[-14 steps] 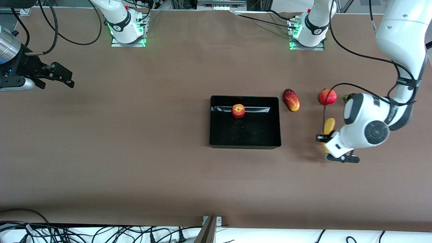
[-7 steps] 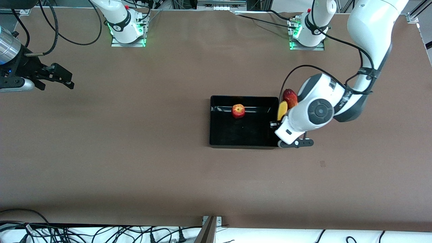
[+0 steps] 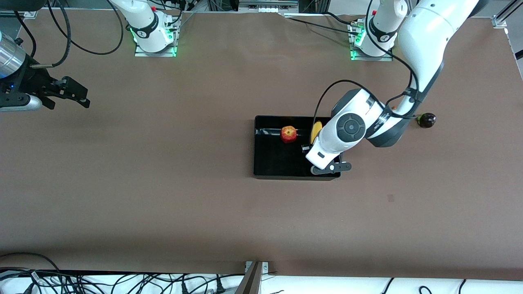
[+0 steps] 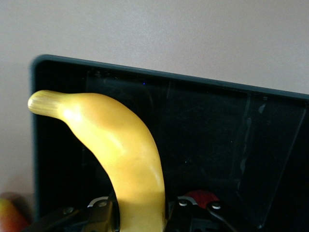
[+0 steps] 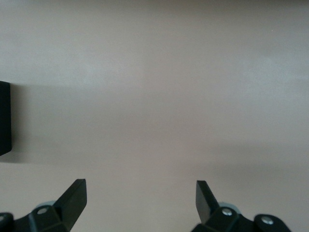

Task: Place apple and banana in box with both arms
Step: 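Carry the banana with the left gripper over the black box, then lower the banana into the box and open the left gripper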

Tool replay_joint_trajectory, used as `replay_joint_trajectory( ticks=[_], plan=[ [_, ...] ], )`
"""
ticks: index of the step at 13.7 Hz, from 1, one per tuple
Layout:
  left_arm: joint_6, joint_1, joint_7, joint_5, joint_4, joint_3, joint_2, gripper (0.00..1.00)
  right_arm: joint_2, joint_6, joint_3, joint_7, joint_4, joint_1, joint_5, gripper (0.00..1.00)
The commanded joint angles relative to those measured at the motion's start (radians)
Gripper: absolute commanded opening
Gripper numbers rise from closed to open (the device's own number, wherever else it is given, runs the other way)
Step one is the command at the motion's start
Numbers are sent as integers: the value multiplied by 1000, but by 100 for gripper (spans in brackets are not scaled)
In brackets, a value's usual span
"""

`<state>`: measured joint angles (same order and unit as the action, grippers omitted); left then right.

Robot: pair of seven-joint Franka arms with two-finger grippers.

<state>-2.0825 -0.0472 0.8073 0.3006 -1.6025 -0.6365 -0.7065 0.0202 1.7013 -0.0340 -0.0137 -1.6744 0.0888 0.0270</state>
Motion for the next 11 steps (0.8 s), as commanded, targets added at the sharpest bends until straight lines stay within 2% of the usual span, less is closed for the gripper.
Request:
replay_joint_trajectory(
  ticks=[1,8,10,11],
  plan=[
    [-39,3,55,75,1,-9,-50,0,-8,-3,16,0,19,-14,-12,100],
    [-185,3,179,218,-22,-2,-159,0,-8,-2,16,0,19,-14,-12,100],
    [-188,3,226,271,-22,-2,-179,1,-8,-2,16,0,19,-14,-12,100],
    [-188,4,230,276,-20,-2,-183,16,-8,-2,16,0,19,-14,-12,100]
  ],
)
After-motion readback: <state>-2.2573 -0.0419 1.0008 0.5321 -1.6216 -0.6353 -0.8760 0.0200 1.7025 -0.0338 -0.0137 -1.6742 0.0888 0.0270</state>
